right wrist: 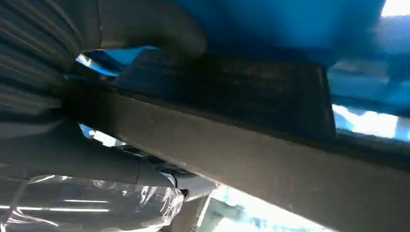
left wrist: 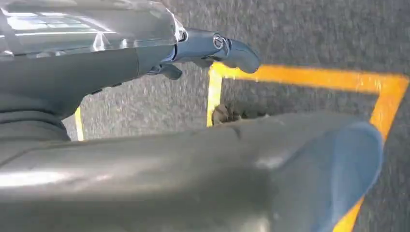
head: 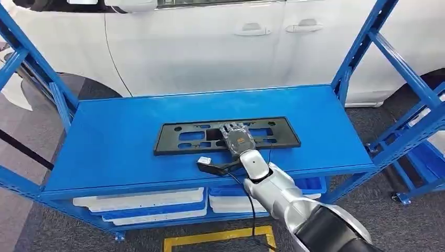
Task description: Take the parts from the cabinet and place them on the table.
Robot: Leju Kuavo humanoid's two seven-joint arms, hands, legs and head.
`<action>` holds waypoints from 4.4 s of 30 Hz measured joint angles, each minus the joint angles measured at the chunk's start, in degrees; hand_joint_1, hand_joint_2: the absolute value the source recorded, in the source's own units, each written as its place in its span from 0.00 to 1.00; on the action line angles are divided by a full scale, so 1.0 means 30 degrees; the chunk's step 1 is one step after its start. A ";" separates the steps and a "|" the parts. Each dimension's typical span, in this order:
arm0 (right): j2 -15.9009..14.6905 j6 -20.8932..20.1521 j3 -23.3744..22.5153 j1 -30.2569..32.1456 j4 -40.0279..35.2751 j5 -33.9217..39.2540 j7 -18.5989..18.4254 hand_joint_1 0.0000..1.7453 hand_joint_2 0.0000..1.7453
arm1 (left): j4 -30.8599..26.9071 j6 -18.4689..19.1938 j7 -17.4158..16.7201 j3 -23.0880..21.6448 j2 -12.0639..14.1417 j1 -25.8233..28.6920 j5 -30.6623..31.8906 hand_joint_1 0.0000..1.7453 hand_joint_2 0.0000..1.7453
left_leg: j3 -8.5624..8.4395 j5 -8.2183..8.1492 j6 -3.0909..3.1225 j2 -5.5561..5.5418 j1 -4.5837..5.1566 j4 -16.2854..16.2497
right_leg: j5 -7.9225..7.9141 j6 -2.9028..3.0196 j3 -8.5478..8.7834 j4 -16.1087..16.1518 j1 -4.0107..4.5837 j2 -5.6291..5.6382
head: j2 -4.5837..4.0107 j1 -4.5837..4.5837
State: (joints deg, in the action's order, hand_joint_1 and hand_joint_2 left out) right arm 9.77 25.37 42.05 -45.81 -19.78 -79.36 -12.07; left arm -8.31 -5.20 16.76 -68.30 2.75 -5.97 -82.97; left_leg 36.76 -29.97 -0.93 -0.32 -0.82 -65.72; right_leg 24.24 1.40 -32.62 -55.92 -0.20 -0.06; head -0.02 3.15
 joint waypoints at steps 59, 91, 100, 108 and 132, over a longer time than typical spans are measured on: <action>-0.3016 -1.6247 -0.6133 0.9354 -3.0301 3.0614 1.7005 0.95 1.00 | 0.0015 0.1632 0.2055 -0.0874 0.0277 0.0075 0.0000 0.00 1.00 | -0.1313 0.1184 -0.0061 -0.0014 -0.0052 0.2450 | 0.0175 -0.0235 -0.0288 -0.0445 -0.0150 0.0005 | 0.0000 -0.0007; -0.3884 -1.5197 -0.4771 0.7503 -3.0468 3.2698 1.6051 0.95 1.00 | 0.0051 -0.0743 -0.0867 0.0233 0.0342 0.0106 -0.0007 0.00 1.00 | 0.0552 0.0923 -0.0214 0.0045 -0.0003 0.1113 | 0.0855 0.0132 0.0544 -0.0356 -0.0073 -0.0072 | 0.0000 -0.0007; -0.4809 -1.4716 -0.4422 0.6378 -2.9675 3.3777 1.6597 0.95 1.00 | 0.0102 -0.0743 -0.0240 0.0532 0.0590 0.0029 0.0000 0.00 1.00 | -0.3029 0.0226 0.0370 0.0077 0.0274 0.3104 | -0.0531 0.0037 -0.1198 -0.0558 0.0407 -0.0071 | 0.0000 -0.0007; -0.5880 -1.4279 -0.4298 0.6213 -2.9412 3.4775 1.7012 0.95 1.00 | 0.0189 -0.0568 0.0270 0.0532 0.1005 0.0000 -0.0007 0.00 1.00 | -0.1702 0.1794 0.0931 0.0227 0.0194 0.3307 | 0.2777 -0.0951 -0.2762 -0.4677 -0.0024 -0.0031 | 0.0000 -0.0007; -0.5668 -1.4753 -0.4669 0.6952 -3.0112 3.3216 1.7019 0.95 1.00 | 0.0328 -0.0809 0.0379 0.0532 0.1676 -0.0117 -0.0007 0.00 1.00 | -0.3008 0.0163 0.0186 0.0170 0.0217 0.2937 | -0.0989 -0.0391 -0.1514 -0.0688 0.0052 -0.0065 | 0.0000 0.0000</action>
State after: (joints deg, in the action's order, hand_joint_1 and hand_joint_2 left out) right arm -7.23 -18.88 28.04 -24.95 -110.12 20.28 38.99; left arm -7.32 -7.63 17.90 -66.71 7.78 -6.32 -82.99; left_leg 27.74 -29.48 -0.37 0.19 -0.17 -56.91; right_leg 21.27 0.23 -37.16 -57.98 -0.04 -0.26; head -0.02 3.15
